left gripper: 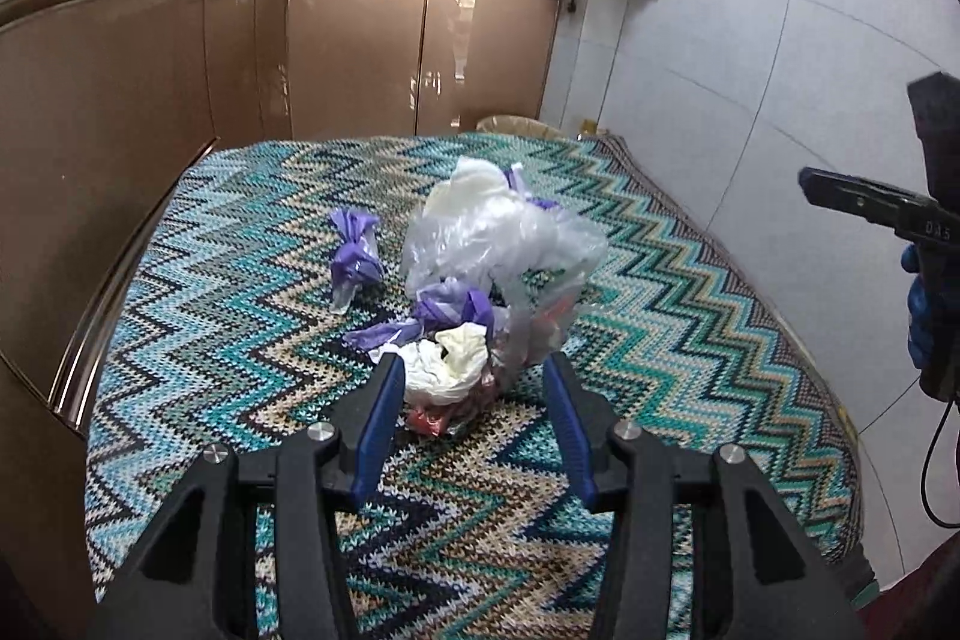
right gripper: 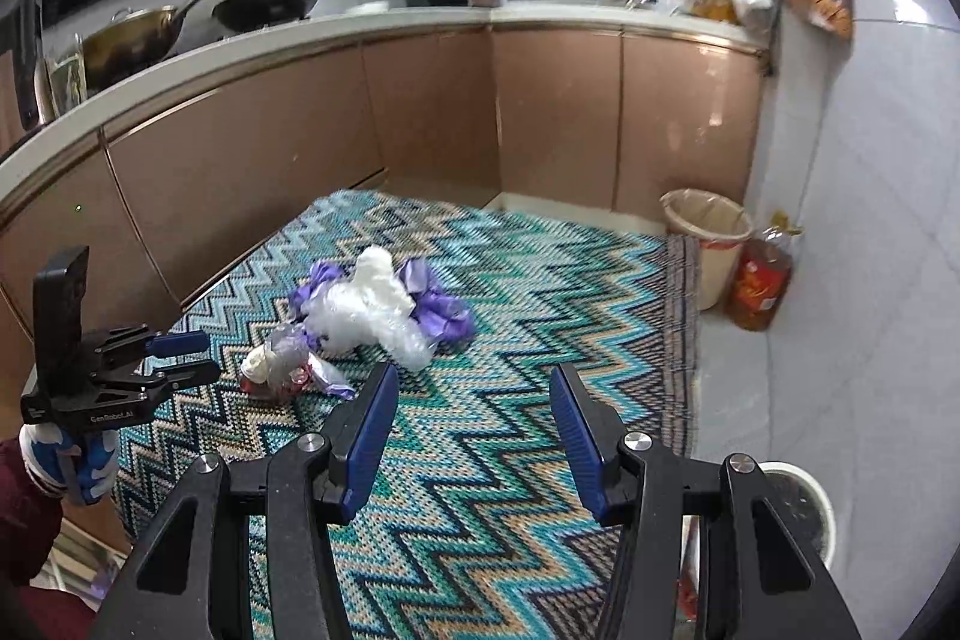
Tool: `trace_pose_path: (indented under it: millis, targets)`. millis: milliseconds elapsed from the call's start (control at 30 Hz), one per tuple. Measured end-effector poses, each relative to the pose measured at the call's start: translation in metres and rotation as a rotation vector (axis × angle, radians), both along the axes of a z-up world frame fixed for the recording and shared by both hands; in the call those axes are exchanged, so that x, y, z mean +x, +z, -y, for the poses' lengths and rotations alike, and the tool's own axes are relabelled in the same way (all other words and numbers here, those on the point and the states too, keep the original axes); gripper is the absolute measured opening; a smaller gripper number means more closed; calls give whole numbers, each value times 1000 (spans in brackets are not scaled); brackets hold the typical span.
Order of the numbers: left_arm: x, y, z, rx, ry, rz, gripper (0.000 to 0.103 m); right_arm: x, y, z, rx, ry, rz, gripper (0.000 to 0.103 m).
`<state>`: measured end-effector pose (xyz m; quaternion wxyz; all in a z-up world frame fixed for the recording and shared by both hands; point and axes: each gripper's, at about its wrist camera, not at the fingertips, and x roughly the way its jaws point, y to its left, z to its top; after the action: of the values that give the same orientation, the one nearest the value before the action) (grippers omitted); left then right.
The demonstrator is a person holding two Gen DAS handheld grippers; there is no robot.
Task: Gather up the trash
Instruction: 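Grasp the white tissue with the left gripper while the right reaches the clear bags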
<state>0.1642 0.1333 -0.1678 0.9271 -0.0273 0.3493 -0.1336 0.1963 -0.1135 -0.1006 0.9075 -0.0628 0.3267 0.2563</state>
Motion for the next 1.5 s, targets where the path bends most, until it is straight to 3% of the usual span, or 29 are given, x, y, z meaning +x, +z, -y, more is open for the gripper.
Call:
trace_pose_path:
  millis: [233,467,700,1233,1267,1433,1500]
  targets:
    - [20,-19,2,31,3,-37,45,27,-26,-29,-5,68,-64,50]
    - [37,-36,-1,41,12,-77,34,46,-45,-50,-8,117,-109,50]
    - [48,-48,-9,2,25,-97,19,61,-62,-68,-11,153,-145,50]
    - [41,-46,-28,-83,60,-83,17,101,-97,-106,-62,191,-197,49]
    - [40,-44,-30,-86,65,-81,17,102,-98,-107,-64,193,-197,47]
    - [32,-37,-35,-92,89,-67,16,95,-99,-114,-82,232,-186,12]
    - [28,-34,-35,-92,97,-62,16,88,-96,-117,-91,244,-166,10]
